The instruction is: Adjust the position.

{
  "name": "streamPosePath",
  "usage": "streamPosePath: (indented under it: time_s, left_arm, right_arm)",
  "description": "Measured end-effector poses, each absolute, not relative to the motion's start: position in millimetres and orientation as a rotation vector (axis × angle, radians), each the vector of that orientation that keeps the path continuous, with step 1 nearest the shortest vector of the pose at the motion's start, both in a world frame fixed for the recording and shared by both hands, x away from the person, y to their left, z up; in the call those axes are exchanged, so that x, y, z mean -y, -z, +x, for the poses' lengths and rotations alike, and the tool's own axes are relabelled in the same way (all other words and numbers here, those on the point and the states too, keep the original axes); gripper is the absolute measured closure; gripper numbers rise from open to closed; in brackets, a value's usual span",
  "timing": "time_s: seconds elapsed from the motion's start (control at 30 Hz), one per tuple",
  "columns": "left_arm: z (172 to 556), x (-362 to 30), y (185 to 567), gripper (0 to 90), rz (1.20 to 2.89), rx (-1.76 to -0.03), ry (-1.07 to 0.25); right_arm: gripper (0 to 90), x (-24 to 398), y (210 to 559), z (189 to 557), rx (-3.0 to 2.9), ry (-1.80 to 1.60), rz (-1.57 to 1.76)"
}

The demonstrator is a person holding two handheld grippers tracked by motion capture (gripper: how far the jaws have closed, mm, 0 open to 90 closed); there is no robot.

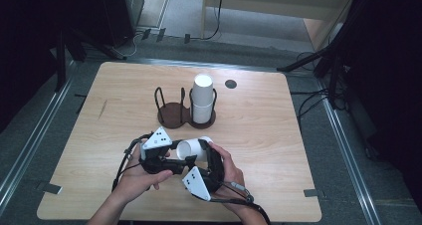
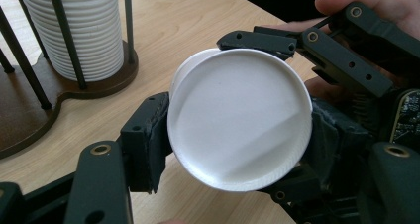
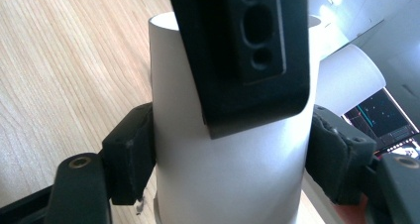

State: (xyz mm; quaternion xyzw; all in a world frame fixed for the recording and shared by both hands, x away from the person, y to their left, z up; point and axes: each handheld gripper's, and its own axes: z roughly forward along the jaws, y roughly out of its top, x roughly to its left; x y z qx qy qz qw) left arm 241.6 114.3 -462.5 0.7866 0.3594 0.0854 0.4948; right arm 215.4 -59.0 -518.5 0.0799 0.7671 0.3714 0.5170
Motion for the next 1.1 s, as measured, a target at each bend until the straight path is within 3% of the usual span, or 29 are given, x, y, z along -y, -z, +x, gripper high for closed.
streamPosePath:
  time_s: [0.23,0.47,1.1]
  left_arm:
    - [243,-117,463,35.3,1.889,-0.87,-0.189]
    - [244,-120,463,35.4,1.864,-0.881,-0.196]
    - [246,-136,461,35.3,1.737,-0.921,-0.308]
  right_arm:
    - [23.9,60,519,215,-1.841,-0.891,0.198]
    - [12.6,61,515,214,-1.85,-0.913,0.21]
    - [11.4,72,502,217,-1.832,-1.011,0.319]
